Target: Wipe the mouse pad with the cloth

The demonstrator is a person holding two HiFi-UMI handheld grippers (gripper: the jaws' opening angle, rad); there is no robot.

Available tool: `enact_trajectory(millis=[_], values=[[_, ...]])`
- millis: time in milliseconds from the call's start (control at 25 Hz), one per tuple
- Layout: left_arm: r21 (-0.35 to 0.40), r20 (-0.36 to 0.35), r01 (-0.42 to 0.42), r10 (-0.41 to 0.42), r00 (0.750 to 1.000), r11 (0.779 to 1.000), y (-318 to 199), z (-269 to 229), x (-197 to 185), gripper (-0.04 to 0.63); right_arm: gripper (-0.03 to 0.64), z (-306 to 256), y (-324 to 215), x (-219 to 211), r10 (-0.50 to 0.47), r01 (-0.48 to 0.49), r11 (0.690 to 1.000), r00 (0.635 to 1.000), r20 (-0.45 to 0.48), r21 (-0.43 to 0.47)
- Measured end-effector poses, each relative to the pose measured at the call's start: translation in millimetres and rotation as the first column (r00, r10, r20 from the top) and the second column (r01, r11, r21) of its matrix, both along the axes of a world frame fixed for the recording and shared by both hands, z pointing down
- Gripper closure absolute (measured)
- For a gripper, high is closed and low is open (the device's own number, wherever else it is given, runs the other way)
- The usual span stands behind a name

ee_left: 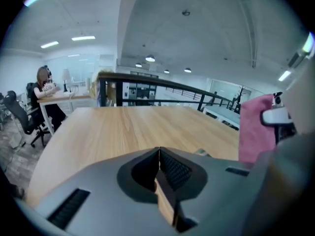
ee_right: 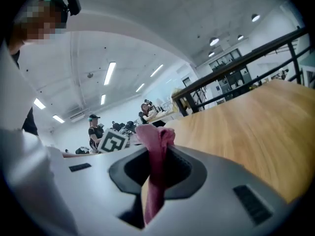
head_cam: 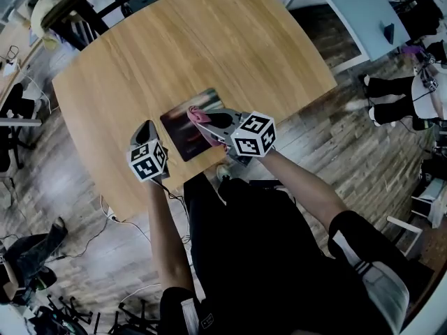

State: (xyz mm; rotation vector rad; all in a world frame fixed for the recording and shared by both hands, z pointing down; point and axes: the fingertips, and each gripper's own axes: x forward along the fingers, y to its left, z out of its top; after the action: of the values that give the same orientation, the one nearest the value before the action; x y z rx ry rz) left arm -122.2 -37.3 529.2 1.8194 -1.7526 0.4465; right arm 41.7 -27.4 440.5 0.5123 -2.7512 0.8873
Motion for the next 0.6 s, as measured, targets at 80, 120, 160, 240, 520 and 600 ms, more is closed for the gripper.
enact_trajectory(millis=[80, 120, 160, 240, 520, 600], values=[[0.086, 0.035, 0.051, -0.054, 0.998, 0.995, 11.7, -32.2, 2.3, 0.572, 0.554, -15.8, -6.9, 5.3, 0.030, -0.031, 0.999, 0.999, 0.024, 0.036], [0.118, 0.050, 0.077, -0.084, 0.995, 0.990, 18.7, -46.7, 4.1, 0.572, 0.554, -22.9, -8.7, 7.6, 0.040, -0.042, 0.998, 0.998, 0.041, 0.040], [0.145, 0.063, 0.098, -0.108, 0.992, 0.985, 26.1, -60.7, 7.4, 0.572, 0.554, -29.6, -9.1, 10.0, 0.048, -0.051, 0.998, 0.997, 0.057, 0.041], [0.200, 0.078, 0.124, -0.142, 0.987, 0.972, 40.5, -89.8, 17.3, 0.572, 0.554, -43.6, -7.4, 14.7, 0.062, -0.066, 0.996, 0.996, 0.071, 0.060], [0.427, 0.083, 0.119, -0.170, 0.982, 0.896, 89.9, -187.2, 43.4, 0.572, 0.554, -96.3, 10.6, 25.3, 0.136, -0.150, 0.966, 0.987, 0.081, 0.213], [0.456, 0.083, 0.109, -0.165, 0.983, 0.883, 102.4, -200.4, 49.4, 0.572, 0.554, -109.1, 15.0, 29.4, 0.159, -0.175, 0.957, 0.984, 0.086, 0.231]])
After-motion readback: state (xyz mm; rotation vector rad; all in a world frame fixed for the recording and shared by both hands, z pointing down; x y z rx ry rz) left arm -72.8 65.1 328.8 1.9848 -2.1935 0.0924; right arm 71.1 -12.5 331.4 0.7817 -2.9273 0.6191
